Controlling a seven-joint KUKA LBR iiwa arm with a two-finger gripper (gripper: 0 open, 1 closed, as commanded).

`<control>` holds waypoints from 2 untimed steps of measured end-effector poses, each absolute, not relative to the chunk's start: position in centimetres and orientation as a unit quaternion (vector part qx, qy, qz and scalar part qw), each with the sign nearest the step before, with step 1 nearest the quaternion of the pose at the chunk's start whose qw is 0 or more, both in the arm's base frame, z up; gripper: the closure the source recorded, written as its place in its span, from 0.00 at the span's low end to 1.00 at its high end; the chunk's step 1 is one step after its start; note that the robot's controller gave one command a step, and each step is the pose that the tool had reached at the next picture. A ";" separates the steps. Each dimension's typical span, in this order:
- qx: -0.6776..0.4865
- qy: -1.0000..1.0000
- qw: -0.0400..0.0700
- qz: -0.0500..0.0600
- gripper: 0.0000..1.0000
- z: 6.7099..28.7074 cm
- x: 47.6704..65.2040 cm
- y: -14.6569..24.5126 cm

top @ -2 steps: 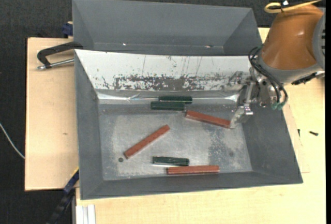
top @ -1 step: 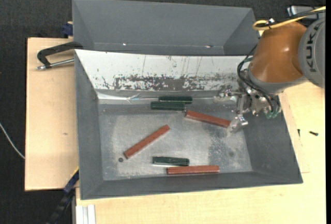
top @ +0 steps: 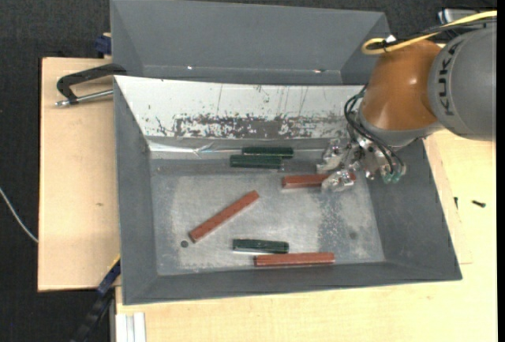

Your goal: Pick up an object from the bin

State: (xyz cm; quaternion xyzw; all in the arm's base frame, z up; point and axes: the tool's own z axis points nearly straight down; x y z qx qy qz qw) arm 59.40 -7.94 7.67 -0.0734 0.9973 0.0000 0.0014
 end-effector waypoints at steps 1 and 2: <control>-0.073 0.997 0.001 0.000 1.00 7.7 59.4 -7.9; -0.078 0.997 0.004 0.000 1.00 20.9 57.9 -7.1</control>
Offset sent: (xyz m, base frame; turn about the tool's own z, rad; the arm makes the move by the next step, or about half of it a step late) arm -0.0171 0.0081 0.1308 -0.0104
